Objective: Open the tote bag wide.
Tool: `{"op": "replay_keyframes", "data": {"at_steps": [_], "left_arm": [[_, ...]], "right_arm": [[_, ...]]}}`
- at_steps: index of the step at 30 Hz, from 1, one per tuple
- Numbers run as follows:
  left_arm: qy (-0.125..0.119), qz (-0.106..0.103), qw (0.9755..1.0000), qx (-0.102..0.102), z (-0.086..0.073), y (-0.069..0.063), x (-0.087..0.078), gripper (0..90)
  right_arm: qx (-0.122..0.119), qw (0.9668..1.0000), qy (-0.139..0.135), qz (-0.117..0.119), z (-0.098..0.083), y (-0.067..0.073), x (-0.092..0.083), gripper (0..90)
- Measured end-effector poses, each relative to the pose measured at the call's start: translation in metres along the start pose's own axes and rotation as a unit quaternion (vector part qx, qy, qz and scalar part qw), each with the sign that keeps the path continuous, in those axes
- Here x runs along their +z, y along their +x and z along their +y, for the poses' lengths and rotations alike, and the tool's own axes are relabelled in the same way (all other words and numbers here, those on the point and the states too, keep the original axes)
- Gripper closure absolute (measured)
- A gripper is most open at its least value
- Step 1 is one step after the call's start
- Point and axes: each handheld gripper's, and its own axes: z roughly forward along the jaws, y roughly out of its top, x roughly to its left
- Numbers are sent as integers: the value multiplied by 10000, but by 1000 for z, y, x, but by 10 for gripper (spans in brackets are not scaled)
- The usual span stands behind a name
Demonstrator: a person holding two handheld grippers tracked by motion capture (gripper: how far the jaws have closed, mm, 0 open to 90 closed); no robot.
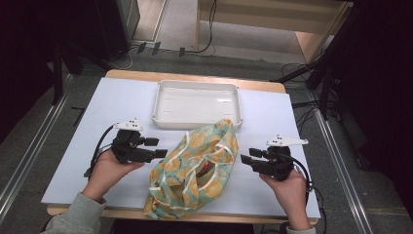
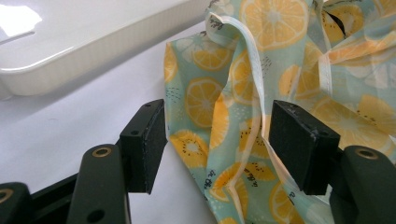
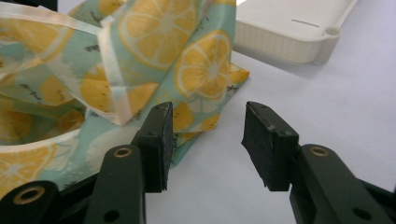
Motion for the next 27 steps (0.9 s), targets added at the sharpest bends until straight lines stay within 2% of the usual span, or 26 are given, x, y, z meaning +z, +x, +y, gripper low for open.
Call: {"op": "replay_keyframes", "data": {"at_steps": [10,13,17,27], "left_arm": [[42,-82,10000,17,1,-6,2,371],[139,-88,9998,112,4,-12,2,371],[146,-152,9996,183,6,-18,3,370],[245,-290,9989,290,13,-24,19,370]], "right_arm": [[-146,9999,27,-52,12,13,-9,542],[-237,9997,-16,-83,15,16,-13,523],[-297,9995,-32,-38,19,21,-16,519],[-390,9992,-12,46,29,35,-9,501]]}}
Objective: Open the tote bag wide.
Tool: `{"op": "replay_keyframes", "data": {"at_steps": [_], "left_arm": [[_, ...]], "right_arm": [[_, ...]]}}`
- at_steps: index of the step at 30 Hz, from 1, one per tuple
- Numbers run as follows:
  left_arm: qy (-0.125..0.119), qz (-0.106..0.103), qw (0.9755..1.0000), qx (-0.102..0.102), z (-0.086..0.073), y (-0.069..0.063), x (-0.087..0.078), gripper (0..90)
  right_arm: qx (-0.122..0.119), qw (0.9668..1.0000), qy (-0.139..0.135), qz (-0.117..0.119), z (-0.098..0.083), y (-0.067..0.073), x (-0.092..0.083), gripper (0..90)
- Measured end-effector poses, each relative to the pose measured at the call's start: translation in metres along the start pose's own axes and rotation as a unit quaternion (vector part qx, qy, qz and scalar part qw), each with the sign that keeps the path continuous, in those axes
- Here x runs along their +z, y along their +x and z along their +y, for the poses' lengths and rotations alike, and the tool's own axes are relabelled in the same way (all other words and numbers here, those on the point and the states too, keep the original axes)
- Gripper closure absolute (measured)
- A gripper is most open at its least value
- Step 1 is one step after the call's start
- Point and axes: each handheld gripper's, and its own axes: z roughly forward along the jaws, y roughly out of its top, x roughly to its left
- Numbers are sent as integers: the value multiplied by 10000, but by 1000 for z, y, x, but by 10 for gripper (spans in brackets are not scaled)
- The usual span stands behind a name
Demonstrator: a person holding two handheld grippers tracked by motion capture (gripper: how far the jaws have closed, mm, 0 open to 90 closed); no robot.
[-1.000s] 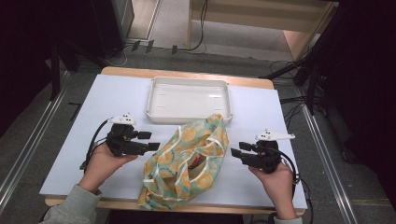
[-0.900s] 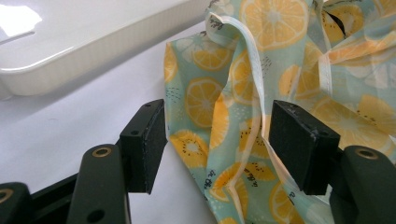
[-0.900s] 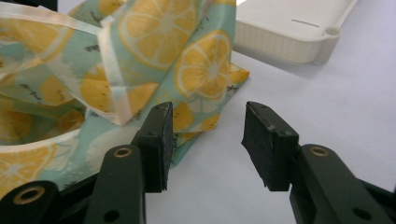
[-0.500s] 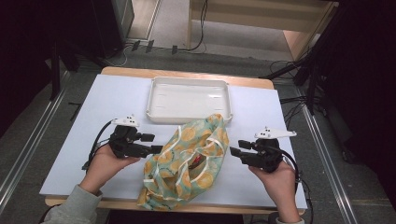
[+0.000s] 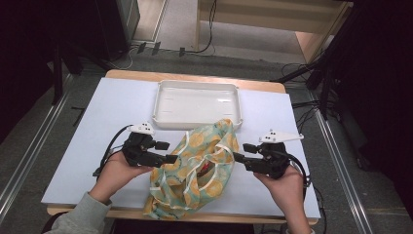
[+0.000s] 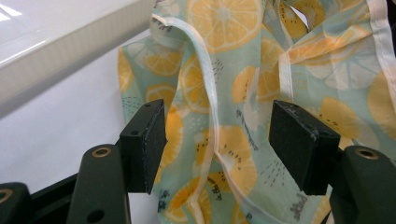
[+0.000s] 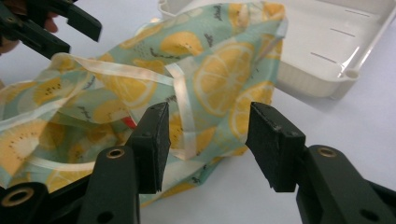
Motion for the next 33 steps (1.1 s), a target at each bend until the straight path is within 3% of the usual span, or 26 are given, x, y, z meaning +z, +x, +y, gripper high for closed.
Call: {"op": "replay_keyframes", "data": {"at_steps": [8,16,24,29,31,33], "left_arm": [[94,-65,9999,106,11,0,14,370],[97,-97,9998,134,26,3,19,372],[145,-93,9998,38,26,6,30,392],[215,-141,9996,-91,19,8,34,472],[237,-272,9992,-155,17,8,35,573],[283,-239,9993,-103,15,7,36,674]], "right_arm": [[-60,10000,-5,78,10,8,7,495],[-21,10000,-54,-30,26,5,16,478],[-123,9996,72,-234,33,4,39,354],[-79,9992,181,-340,30,3,49,337],[-17,9994,187,-304,27,2,51,335],[56,9994,192,-290,24,0,53,340]]}}
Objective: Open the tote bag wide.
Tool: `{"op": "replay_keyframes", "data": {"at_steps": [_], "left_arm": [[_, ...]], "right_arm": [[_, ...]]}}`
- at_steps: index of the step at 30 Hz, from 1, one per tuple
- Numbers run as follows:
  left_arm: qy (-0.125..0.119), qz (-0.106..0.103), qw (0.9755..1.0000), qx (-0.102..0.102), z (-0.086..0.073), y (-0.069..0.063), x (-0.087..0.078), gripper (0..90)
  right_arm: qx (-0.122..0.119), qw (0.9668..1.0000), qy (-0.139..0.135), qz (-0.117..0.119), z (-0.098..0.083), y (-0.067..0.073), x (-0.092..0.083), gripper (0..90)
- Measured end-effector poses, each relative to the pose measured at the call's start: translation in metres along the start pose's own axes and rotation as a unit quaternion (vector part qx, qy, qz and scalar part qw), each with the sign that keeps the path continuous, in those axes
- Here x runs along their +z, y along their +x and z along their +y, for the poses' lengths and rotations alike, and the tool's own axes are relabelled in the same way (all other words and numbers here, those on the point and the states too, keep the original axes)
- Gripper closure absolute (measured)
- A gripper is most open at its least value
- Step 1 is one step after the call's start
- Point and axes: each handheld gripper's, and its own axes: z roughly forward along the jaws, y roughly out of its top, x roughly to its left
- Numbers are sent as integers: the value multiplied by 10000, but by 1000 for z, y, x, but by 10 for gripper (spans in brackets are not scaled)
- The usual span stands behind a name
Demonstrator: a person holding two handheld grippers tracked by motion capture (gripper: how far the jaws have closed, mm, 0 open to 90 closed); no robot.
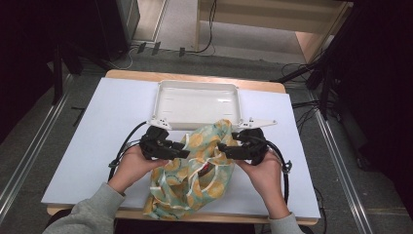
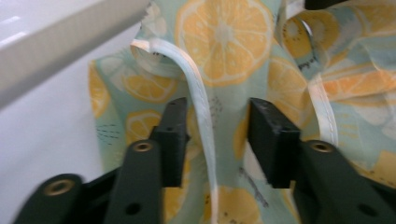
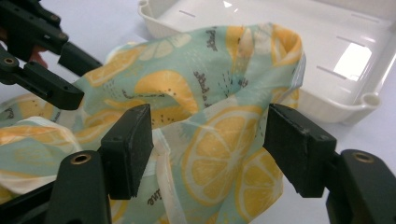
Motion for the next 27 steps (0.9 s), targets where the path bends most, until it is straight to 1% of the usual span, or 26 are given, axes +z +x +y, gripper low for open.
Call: {"op": "replay_keyframes", "data": {"at_steps": [2,3,5,6,7,8,9,10,11,12,15,20,24,25,27], "left_arm": [[48,48,10000,46,-1,-2,1,751],[58,46,10000,61,-2,-2,1,795],[62,53,9999,69,-2,-3,0,867],[54,85,9999,93,-2,-4,0,881],[46,114,9998,128,-2,-5,-2,893],[31,223,9996,193,-2,-5,-4,897],[-1,253,9995,184,-2,-5,-7,900],[12,288,9994,204,-3,-5,-9,900],[-17,338,9992,205,-3,-5,-12,900],[-36,342,9992,186,-3,-4,-15,900],[-154,423,9989,138,-4,-1,-25,900],[-328,560,9979,58,-4,6,-41,900],[-423,724,9965,39,-1,11,-53,900],[-466,796,9957,51,1,12,-57,900],[-521,843,9951,27,3,16,-64,900]], "right_arm": [[29,10000,-1,15,-3,-1,2,376],[32,10000,6,21,-5,-2,3,416],[38,9999,58,109,-8,-3,4,526],[40,9998,103,158,-9,-3,4,587],[-18,9997,149,213,-11,-3,4,635],[-40,9994,236,232,-12,-3,4,677],[-81,9993,263,256,-13,-3,3,745],[-131,9990,291,301,-15,-3,1,787],[-153,9990,308,294,-16,-3,0,827],[-169,9989,316,286,-18,-3,-2,854],[-241,9989,320,251,-22,-5,-10,893],[-188,9993,269,178,-27,-14,-22,900],[-147,9995,237,146,-28,-19,-29,900],[-168,9995,226,146,-28,-20,-30,900],[-169,9995,203,148,-27,-23,-32,900]]}}
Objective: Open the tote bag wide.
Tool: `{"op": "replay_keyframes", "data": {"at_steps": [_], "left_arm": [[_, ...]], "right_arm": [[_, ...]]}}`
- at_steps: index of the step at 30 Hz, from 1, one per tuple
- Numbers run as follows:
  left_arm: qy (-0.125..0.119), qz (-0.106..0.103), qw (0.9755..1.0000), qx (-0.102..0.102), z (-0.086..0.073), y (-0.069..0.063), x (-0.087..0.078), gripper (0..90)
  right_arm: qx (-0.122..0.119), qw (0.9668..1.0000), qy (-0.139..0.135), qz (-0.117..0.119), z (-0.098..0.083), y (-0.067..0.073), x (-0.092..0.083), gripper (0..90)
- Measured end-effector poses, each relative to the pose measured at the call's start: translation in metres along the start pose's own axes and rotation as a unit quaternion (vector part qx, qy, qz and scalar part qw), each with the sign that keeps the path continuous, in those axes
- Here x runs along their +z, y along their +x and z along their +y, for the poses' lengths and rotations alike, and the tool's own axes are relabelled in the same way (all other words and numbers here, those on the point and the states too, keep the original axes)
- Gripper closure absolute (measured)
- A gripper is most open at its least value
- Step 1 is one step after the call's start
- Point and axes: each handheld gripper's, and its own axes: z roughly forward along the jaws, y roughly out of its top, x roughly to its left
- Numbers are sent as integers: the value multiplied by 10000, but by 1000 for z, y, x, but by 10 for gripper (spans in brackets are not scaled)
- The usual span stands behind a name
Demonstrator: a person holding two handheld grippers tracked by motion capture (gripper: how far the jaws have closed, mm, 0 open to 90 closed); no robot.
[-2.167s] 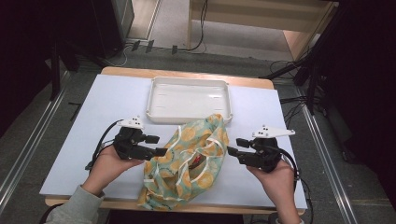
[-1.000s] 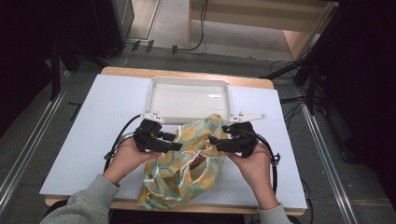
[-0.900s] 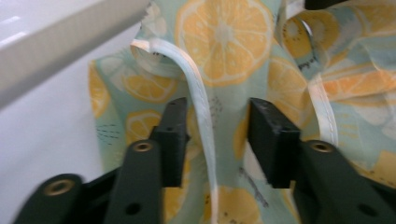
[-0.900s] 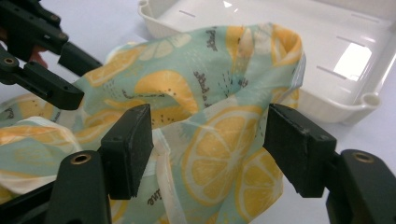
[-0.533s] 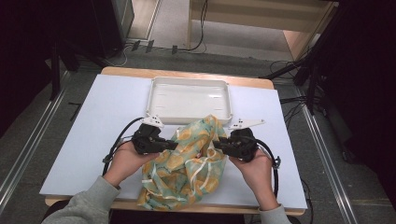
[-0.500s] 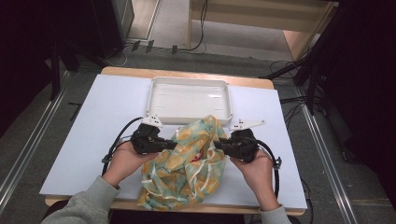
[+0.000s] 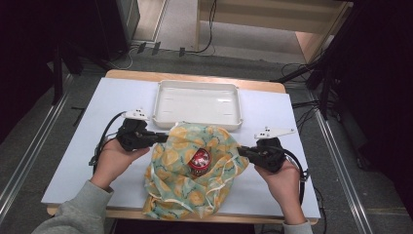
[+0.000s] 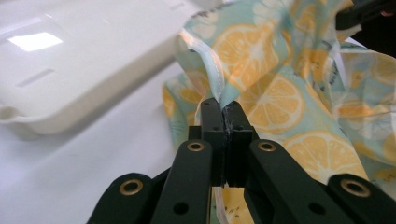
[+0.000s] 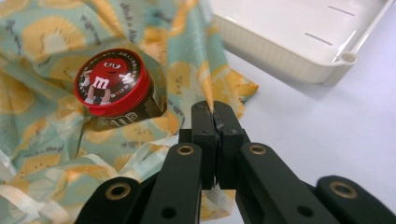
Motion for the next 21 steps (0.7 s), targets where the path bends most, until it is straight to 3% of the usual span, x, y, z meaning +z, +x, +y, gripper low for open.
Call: {"op": "replay_keyframes", "data": {"at_steps": [7,16,21], "left_arm": [[46,153,9999,-48,11,15,-4,900],[228,323,9991,-181,12,37,16,900],[220,250,9989,-325,6,45,26,900]], "right_arm": [[-12,10000,-8,-6,8,-9,-4,900],[24,9999,140,-54,14,-21,6,900],[35,9998,184,-93,12,-27,14,900]]}}
